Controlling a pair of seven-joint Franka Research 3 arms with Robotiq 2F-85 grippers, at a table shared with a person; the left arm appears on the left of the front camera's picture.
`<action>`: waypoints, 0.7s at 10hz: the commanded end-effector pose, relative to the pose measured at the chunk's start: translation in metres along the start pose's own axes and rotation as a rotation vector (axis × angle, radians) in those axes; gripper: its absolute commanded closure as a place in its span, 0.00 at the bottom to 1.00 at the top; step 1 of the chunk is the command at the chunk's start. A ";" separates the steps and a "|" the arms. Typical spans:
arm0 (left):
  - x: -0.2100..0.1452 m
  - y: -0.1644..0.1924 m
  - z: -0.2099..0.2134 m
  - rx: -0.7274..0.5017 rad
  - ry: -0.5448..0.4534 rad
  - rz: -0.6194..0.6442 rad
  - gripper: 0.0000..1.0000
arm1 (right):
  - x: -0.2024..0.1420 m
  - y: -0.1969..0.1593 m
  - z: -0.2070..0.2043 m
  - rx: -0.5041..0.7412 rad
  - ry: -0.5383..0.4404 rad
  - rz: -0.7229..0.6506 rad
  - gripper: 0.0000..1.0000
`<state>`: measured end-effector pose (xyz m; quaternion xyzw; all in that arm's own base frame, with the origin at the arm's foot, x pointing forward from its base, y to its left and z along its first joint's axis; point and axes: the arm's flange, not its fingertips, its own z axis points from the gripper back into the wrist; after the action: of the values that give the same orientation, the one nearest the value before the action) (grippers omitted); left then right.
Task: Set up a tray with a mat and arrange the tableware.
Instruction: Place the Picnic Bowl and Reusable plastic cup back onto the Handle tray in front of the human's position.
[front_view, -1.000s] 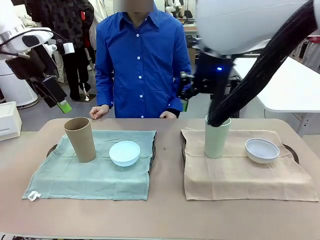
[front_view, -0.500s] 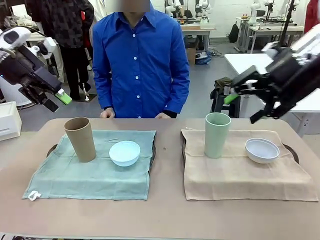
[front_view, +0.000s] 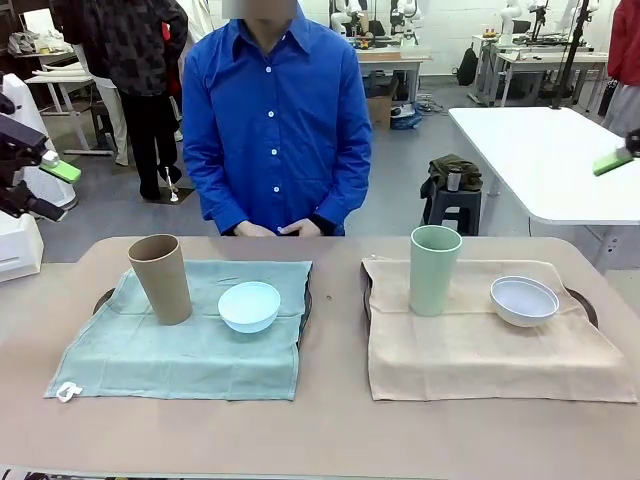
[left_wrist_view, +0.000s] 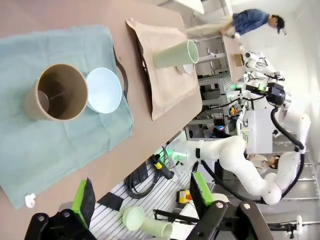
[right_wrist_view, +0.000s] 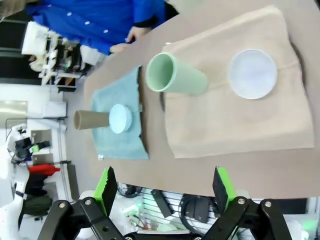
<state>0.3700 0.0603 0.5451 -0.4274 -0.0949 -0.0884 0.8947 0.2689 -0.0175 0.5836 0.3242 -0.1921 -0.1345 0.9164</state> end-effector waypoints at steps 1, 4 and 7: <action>0.005 -0.008 -0.008 0.002 0.006 -0.015 0.00 | 0.001 0.011 -0.012 0.036 0.021 0.016 0.00; 0.005 -0.008 -0.008 0.002 0.006 -0.015 0.00 | 0.001 0.011 -0.012 0.036 0.021 0.016 0.00; 0.006 0.020 0.002 -0.069 -0.056 0.168 0.00 | 0.027 -0.034 0.013 0.091 0.087 -0.104 0.00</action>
<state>0.3758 0.0627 0.5379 -0.4361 -0.0830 -0.0547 0.8944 0.2738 -0.0323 0.5781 0.3563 -0.1705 -0.1552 0.9055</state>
